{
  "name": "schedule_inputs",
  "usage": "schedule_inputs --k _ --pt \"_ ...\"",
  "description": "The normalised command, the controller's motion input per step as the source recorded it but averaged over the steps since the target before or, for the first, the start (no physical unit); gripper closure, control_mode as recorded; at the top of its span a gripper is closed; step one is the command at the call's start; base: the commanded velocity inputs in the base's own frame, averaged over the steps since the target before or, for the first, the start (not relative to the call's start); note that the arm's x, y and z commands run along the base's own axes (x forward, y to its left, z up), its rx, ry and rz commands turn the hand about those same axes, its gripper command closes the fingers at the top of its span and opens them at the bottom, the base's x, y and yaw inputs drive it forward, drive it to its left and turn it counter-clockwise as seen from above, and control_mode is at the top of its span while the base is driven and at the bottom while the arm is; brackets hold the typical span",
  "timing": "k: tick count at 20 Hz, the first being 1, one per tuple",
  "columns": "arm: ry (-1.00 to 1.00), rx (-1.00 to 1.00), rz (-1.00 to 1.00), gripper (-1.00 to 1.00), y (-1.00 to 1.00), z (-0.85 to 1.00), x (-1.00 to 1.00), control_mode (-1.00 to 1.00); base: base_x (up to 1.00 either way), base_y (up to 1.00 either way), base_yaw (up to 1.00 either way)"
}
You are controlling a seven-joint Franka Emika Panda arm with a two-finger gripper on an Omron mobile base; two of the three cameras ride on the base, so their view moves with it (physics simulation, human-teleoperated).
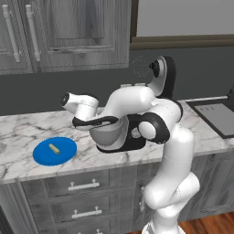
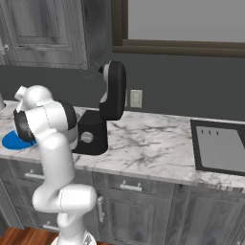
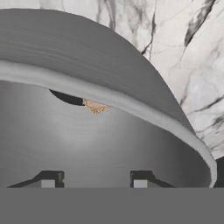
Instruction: Add butter and sugar cubes to the stand mixer bowl and then turn on the stand mixer to begin making frosting.
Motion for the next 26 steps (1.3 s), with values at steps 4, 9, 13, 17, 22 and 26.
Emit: schedule_inputs --k 4,9,13,17,22,26 --pt "0.00 0.00 0.01 -1.00 0.00 0.32 -0.34 -1.00 0.00 0.00 0.00" --pt "0.00 0.04 0.04 -1.00 0.01 0.78 -0.50 -1.00 0.00 0.00 0.00" --pt "0.00 0.02 0.11 -1.00 0.19 0.71 -0.90 -1.00 0.00 0.00 0.00" --pt "0.08 0.01 0.27 -1.00 0.43 0.39 -1.00 -1.00 0.00 0.00 0.00" --pt "0.13 0.03 0.41 -1.00 0.47 0.29 -0.92 -1.00 0.00 0.00 0.00" --pt "0.22 0.06 0.47 -1.00 0.47 0.35 -0.41 -1.00 0.00 0.00 0.00"
